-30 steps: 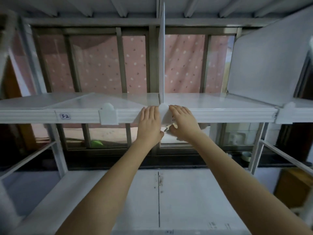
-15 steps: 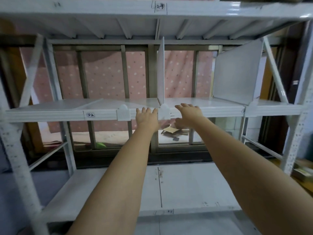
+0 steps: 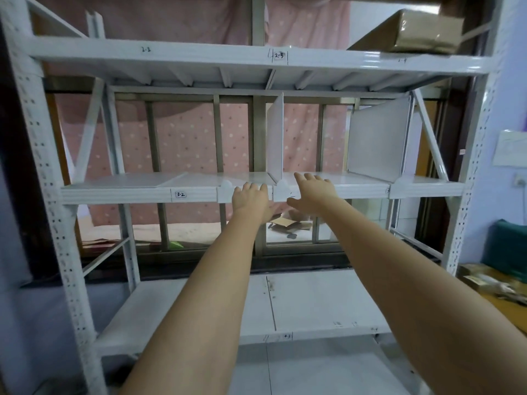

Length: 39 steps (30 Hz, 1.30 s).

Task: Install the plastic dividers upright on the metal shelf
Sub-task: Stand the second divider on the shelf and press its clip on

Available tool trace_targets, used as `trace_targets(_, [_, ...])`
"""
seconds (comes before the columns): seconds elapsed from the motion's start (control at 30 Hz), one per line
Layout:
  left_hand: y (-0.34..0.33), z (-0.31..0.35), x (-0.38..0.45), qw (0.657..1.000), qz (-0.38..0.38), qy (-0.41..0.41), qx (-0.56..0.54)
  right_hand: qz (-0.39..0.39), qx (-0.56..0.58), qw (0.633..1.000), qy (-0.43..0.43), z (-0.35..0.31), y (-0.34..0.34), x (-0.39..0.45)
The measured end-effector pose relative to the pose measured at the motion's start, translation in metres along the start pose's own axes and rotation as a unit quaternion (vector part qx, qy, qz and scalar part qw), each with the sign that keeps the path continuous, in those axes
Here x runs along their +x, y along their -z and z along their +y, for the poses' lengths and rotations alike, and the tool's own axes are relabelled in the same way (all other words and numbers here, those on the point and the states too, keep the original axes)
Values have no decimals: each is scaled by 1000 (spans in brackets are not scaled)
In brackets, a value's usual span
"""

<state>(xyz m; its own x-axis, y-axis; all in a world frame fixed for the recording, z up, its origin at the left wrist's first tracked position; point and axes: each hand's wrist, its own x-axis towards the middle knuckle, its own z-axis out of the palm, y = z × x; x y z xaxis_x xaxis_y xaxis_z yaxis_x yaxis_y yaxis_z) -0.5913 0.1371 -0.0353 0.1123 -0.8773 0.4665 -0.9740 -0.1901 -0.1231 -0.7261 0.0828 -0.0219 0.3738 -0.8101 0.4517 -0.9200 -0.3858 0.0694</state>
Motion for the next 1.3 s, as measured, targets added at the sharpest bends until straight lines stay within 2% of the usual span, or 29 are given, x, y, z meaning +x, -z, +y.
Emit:
trace_targets(0.4, [60, 8, -16, 998, 28, 33, -35, 4, 0, 1000, 22, 1, 52, -30])
trace_targets(0.8, [58, 6, -39, 998, 10, 56, -23, -29, 17, 999, 35, -12, 45, -45])
trace_targets(1.0, [57, -40, -62, 995, 5, 104, 5, -33, 30, 995, 92, -60, 42, -38])
trace_targets(1.3, [50, -136, -125, 975, -30, 214, 59, -40, 76, 971, 225, -176, 31, -46])
